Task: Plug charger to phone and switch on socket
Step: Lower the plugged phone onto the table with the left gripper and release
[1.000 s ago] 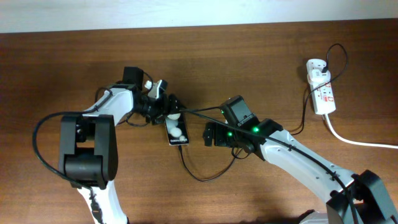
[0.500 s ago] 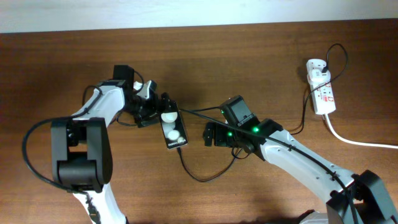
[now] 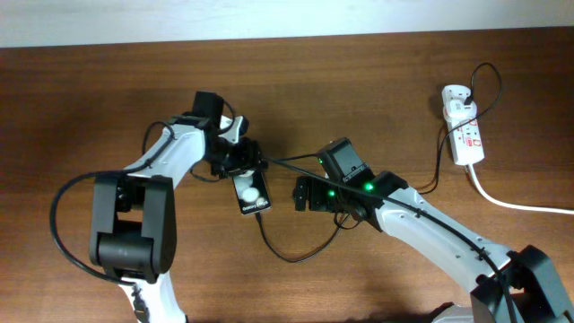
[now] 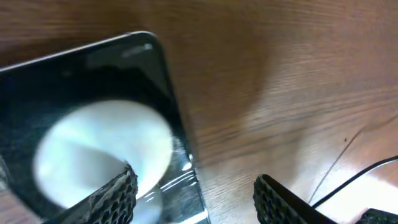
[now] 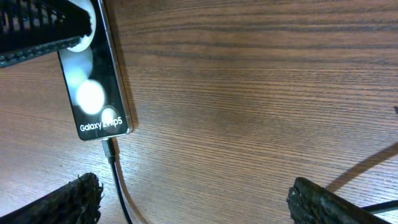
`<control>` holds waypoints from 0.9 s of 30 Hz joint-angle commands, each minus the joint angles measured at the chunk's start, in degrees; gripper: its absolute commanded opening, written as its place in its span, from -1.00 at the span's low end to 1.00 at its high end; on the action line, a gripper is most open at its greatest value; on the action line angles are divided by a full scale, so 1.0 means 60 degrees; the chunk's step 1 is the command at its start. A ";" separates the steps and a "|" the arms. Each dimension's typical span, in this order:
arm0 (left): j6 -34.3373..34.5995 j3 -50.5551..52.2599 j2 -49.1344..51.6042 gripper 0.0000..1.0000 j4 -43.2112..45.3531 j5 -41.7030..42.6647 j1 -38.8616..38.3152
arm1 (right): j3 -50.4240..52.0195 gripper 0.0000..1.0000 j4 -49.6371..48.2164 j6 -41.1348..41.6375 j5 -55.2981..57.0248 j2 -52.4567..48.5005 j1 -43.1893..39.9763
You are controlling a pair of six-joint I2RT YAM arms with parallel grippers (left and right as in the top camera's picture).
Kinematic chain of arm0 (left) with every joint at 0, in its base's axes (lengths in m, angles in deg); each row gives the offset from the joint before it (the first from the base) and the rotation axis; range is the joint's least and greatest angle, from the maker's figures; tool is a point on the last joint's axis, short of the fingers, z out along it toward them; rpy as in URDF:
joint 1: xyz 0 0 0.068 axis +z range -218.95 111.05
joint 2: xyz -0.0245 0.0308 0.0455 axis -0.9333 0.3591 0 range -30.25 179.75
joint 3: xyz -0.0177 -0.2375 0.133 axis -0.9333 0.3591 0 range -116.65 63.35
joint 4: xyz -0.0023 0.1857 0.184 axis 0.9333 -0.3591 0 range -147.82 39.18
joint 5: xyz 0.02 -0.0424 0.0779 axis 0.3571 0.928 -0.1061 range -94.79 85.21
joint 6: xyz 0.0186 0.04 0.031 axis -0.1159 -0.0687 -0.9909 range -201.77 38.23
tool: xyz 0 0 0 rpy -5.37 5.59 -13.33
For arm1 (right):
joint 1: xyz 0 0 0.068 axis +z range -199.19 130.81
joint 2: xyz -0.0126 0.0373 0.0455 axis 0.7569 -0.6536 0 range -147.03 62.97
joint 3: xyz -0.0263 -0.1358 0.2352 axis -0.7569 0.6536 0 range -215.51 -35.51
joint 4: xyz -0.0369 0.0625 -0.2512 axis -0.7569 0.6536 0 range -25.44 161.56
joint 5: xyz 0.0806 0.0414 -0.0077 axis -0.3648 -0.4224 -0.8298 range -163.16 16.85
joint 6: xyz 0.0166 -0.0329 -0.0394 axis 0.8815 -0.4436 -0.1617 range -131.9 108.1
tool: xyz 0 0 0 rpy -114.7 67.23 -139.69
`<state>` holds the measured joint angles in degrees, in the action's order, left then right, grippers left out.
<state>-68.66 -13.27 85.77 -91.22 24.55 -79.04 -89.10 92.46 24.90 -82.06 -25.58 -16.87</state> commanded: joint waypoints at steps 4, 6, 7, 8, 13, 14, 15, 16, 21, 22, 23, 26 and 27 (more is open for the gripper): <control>-0.0051 0.0044 -0.0182 0.49 -0.0033 -0.0157 0.0594 | -0.0124 0.97 0.0004 -0.0095 0.0087 0.0135 -0.0033; -0.0051 0.0047 -0.0182 0.54 -0.0339 -0.0157 0.1162 | -0.0124 0.97 0.0004 -0.0095 0.0087 0.0135 -0.0033; -0.0051 0.0047 -0.0182 0.55 -0.0408 -0.0157 0.1326 | -0.0124 0.97 0.0000 -0.0098 0.0087 0.0135 -0.0033; -0.0047 0.0047 -0.0182 0.55 -0.0470 -0.0157 0.1461 | -0.0124 0.97 0.0004 -0.0098 0.0087 0.0135 -0.0033; -0.0044 0.0102 -0.0179 0.48 -0.0492 -0.0229 0.1078 | -0.0124 0.97 0.0004 -0.0095 0.0087 0.0135 -0.0033; -0.0040 0.0102 -0.0179 0.49 -0.0455 -0.0270 0.0889 | -0.0124 0.97 0.0000 -0.0095 0.0087 0.0135 -0.0033; 0.0033 0.0102 -0.0179 0.52 -0.0339 -0.0302 0.0612 | -0.0124 0.97 0.0000 -0.0098 0.0087 0.0135 -0.0033; 0.0066 0.0102 -0.0179 0.54 -0.0193 -0.0302 0.0342 | -0.0124 0.98 0.0004 -0.0095 0.0087 0.0135 -0.0033; 0.0062 0.0098 -0.0179 0.64 0.0153 -0.0295 -0.0215 | -0.0124 0.97 0.0000 -0.0095 0.0087 0.0135 -0.0033; 0.0062 0.0098 -0.0179 0.64 0.0153 -0.0299 -0.0211 | -0.0124 0.97 0.0004 -0.0095 0.0087 0.0135 -0.0033; 0.0058 0.0098 -0.0179 0.64 0.0142 -0.0401 -0.0208 | -0.0124 0.97 0.0004 -0.0098 0.0087 0.0135 -0.0033; 0.0062 0.0098 -0.0182 0.87 -0.0022 -0.0867 0.0098 | -0.0124 0.97 0.0004 -0.0095 0.0087 0.0135 -0.0033; 0.0062 0.0098 -0.0182 0.99 -0.0102 -0.0867 0.0324 | -0.0124 0.97 0.0004 -0.0095 0.0087 0.0135 -0.0033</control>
<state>-68.40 -13.21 85.36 -91.05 20.95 -79.70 -89.10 92.46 24.90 -82.06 -25.58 -16.87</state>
